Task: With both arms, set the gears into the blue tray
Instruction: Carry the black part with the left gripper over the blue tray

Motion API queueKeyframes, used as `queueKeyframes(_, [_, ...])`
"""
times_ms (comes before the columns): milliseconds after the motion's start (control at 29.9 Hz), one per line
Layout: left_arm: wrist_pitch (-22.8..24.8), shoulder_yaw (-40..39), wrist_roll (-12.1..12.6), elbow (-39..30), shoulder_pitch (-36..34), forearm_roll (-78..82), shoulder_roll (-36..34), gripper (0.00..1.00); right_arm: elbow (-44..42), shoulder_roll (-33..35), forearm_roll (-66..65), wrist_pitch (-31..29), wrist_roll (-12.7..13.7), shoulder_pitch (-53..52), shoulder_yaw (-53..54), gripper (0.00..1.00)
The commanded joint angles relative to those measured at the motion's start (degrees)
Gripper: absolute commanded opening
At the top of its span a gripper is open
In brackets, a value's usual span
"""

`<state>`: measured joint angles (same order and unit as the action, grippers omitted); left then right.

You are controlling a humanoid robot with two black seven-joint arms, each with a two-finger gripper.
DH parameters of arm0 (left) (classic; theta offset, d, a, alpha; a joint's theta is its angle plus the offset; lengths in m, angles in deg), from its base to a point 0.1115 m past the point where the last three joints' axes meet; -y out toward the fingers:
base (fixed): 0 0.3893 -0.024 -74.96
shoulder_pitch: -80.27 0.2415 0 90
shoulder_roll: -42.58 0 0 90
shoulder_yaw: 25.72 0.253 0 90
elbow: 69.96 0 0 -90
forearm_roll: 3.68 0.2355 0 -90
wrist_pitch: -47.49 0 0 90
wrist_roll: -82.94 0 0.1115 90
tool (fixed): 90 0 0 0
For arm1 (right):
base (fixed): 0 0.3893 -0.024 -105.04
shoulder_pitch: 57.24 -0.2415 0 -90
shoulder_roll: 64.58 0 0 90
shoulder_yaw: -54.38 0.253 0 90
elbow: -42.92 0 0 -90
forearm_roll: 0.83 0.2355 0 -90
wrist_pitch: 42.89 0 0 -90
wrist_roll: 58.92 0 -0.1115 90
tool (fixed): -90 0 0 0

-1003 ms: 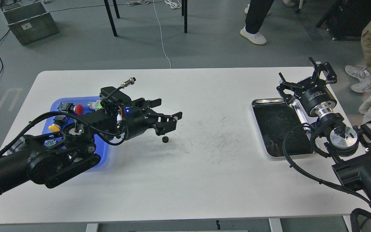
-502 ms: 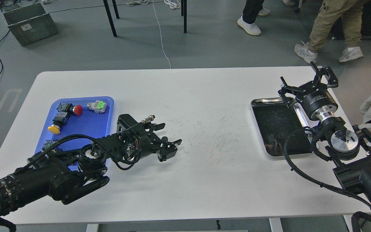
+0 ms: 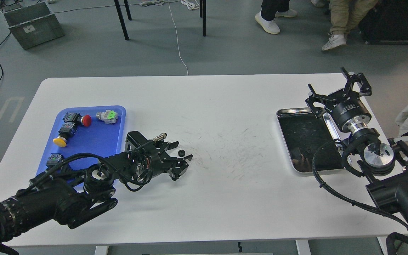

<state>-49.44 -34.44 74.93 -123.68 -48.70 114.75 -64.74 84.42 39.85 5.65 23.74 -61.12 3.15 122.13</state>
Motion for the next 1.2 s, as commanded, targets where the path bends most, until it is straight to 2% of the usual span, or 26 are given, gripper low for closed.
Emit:
queueKeyframes(0, [0.0,0.0,0.1,0.9,0.2,0.0,0.6,0.43,0.0,0.1,0.0,0.0,0.0,0.1,0.0,0.97])
queueKeyframes(33, [0.0,0.0,0.1,0.9,0.2,0.0,0.8,0.40,0.0,0.1,0.0,0.0,0.0,0.1,0.0,0.97])
queueKeyframes(100, [0.0,0.1,0.2,1.0,0.3,0.0,0.8,0.23,0.0,0.2,0.0,0.0,0.0,0.1,0.0,0.97])
queueKeyframes(201, [0.0,0.0,0.2,1.0,0.3,0.0,0.8,0.10,0.0,0.5,0.0,0.0,0.0,0.1,-0.1,0.97])
queueKeyframes(234, [0.0,0.0,0.2,1.0,0.3,0.0,0.7,0.09,0.1,0.5,-0.1,0.0,0.0,0.1,-0.1,0.97])
queueKeyframes(435, [-0.2,-0.8,0.5,-0.1,0.0,-0.6,-0.2,0.07,0.1,0.5,0.0,0.0,0.1,0.1,-0.1,0.97])
queueKeyframes(535, [-1.0,-2.8,1.0,-3.0,-1.3,-0.7,-1.8,0.07,0.2,0.5,-0.1,0.1,0.1,0.0,-0.2,0.97])
queueKeyframes(669, [-0.4,-4.6,2.6,-11.8,-6.3,-3.4,-8.6,0.07,0.2,0.6,-0.1,0.3,0.1,-0.1,-0.2,0.97])
queueKeyframes(736, [0.9,-4.7,3.7,-16.9,-9.1,-6.4,-12.9,0.07,0.2,0.6,-0.1,0.3,0.1,-0.3,-0.2,0.97])
queueKeyframes(903, [4.2,-4.8,4.8,-27.8,-14.3,-15.8,-24.7,0.07,0.2,1.6,-0.1,0.4,0.2,-0.5,-0.2,0.97])
queueKeyframes(1037, [4.4,-4.8,3.7,-29.2,-14.4,-20.2,-32.4,0.07,0.2,1.9,-0.1,0.4,0.4,-0.5,-0.2,0.97])
queueKeyframes(1171, [3.7,-4.5,1.4,-28.7,-13.0,-22.9,-37.9,0.07,0.2,2.5,-0.1,0.4,0.5,-0.5,-0.2,0.97])
